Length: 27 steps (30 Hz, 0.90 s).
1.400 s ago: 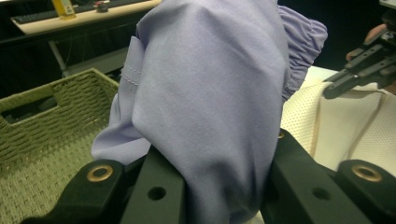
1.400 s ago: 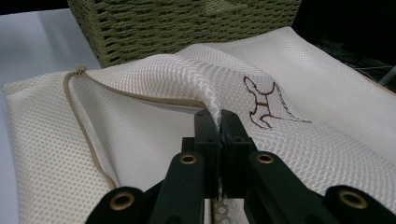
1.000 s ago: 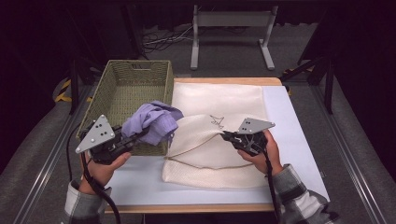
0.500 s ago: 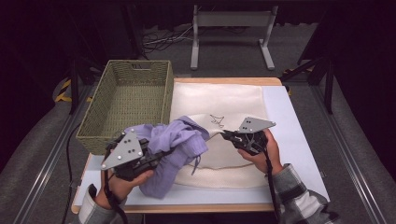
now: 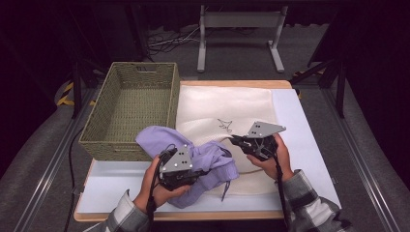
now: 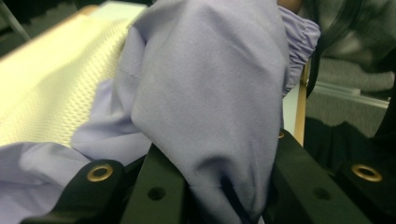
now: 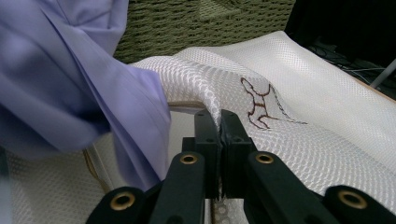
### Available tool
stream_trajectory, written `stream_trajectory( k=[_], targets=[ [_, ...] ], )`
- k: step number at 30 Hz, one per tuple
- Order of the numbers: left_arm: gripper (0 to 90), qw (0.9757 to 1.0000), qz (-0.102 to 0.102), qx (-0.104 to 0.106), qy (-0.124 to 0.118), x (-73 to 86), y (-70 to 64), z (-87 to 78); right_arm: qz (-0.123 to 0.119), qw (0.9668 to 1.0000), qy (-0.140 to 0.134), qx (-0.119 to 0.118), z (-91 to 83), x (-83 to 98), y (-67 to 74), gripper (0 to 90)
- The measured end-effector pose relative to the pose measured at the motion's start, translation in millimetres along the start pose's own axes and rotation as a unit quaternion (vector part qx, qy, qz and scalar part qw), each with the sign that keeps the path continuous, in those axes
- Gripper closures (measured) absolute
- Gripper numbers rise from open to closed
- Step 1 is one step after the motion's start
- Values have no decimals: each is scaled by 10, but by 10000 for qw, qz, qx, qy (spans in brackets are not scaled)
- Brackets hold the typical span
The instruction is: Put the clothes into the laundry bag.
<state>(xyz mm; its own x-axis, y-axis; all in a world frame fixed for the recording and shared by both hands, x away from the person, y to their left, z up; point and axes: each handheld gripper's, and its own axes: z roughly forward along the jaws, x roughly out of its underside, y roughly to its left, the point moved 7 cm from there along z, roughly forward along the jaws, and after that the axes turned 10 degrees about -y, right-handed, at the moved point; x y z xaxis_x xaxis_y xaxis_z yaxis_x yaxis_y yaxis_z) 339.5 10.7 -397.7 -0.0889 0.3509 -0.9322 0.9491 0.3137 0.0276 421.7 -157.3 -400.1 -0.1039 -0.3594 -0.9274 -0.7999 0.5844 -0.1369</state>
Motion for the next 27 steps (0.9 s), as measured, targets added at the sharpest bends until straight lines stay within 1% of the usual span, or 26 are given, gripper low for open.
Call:
stream_trajectory(
  k=[4,7,8,13,14,15,17,19,21,23,25,27],
  targets=[
    [803,9994,-43,114,309,92,-2,220,-10,10000,8,3,0,-3,12,880],
    [803,9988,-83,154,463,154,10,351,-23,10000,-1,-1,-5,-8,23,880],
    [802,9986,-50,124,510,165,23,377,-28,10000,-11,1,-7,-12,25,880],
    [803,9978,-143,61,651,195,74,562,-30,10000,-38,-27,-21,-29,43,880],
    [803,9974,-180,27,703,208,93,611,-35,10000,-48,-25,-23,-34,44,880],
    [803,9973,-225,-4,695,214,113,651,-41,10000,-69,-28,-28,-41,47,880],
    [803,9967,-264,-99,757,229,153,710,-37,10000,-78,-36,-37,-47,53,880],
    [802,9962,-319,-262,766,237,218,771,-44,9999,-96,-40,-45,-52,56,880],
    [802,9953,-424,-378,779,245,269,818,-45,9999,-100,-47,-53,-53,59,880],
    [801,9943,-487,-533,787,251,315,849,-45,9999,-105,-53,-61,-53,59,880],
    [801,9935,-544,-611,793,259,349,878,-31,9999,-105,-54,-69,-54,62,880],
    [800,9925,-592,-753,758,258,385,895,-37,9999,-112,-73,-75,-56,70,880]
  ],
)
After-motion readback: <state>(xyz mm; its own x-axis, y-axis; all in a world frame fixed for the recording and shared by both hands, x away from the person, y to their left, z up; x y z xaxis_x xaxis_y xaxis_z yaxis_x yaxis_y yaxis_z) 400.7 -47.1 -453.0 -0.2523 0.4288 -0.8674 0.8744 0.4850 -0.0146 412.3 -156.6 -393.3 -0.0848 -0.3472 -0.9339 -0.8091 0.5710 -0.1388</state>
